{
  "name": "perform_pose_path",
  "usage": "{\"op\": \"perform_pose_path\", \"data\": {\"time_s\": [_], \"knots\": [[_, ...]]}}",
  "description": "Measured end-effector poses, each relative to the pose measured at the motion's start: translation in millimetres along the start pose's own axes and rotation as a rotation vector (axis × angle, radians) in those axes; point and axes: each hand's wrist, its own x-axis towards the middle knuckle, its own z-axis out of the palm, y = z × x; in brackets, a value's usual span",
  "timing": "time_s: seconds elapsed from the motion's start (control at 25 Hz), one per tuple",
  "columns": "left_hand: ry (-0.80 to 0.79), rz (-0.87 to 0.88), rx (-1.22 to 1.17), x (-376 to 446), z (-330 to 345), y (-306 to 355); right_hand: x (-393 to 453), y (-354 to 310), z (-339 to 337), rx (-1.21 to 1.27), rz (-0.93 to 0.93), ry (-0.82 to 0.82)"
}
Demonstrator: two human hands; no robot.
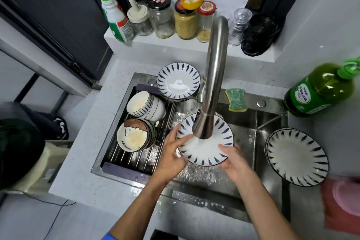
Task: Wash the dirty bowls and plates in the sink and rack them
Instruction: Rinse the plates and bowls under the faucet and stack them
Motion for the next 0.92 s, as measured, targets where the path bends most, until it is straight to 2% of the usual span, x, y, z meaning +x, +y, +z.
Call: {"op": "perform_pose_path", "data": {"time_s": [0.08,0.12,0.16,0.2,0.28,0.32,0.4,0.44,0.56,0.6,0.68,0.72,0.76,0.8,0.84,0.92], "knots": [[0.187,-0.292,-0.593,-3,8,9,-4,7,12,-0.036,-0.119,0.065],[0.270,-0.429,-0.750,0,12,14,-3,6,16,-0.091,-0.192,0.083],[0.325,-0.538,-0.780,5,13,18,-3,2,20,-0.192,-0.280,0.088],[0.351,-0.602,-0.733,7,12,23,-3,0,22,-0.414,-0.389,0.108],[0.363,-0.560,-0.615,10,11,29,-5,-3,28,-1.153,-0.635,0.207],[0.368,-0.530,-0.597,11,10,31,-9,1,34,-1.458,-0.761,0.198],[0.336,-0.452,-0.592,9,11,34,-17,15,47,-1.703,-1.039,-0.031],[0.317,-0.416,-0.592,9,13,33,-20,17,51,-1.716,-1.064,-0.111],[0.387,-0.428,-0.565,11,16,25,-12,12,56,-1.705,-0.967,-0.054],[0.386,-0.421,-0.554,9,17,29,-9,15,54,-1.689,-0.921,-0.107],[0.317,-0.385,-0.487,1,19,35,-7,20,49,-1.651,-0.943,-0.256],[0.306,-0.398,-0.405,0,16,39,-3,19,42,-1.648,-1.009,-0.188],[0.329,-0.428,-0.305,1,12,36,0,17,35,-1.606,-1.048,-0.038],[0.343,-0.464,-0.267,4,8,32,9,17,27,-1.506,-0.996,0.121],[0.362,-0.487,-0.314,8,3,23,10,13,24,-1.331,-0.844,0.231],[0.346,-0.532,-0.652,6,8,13,12,9,26,-0.710,-0.410,0.226]]}}
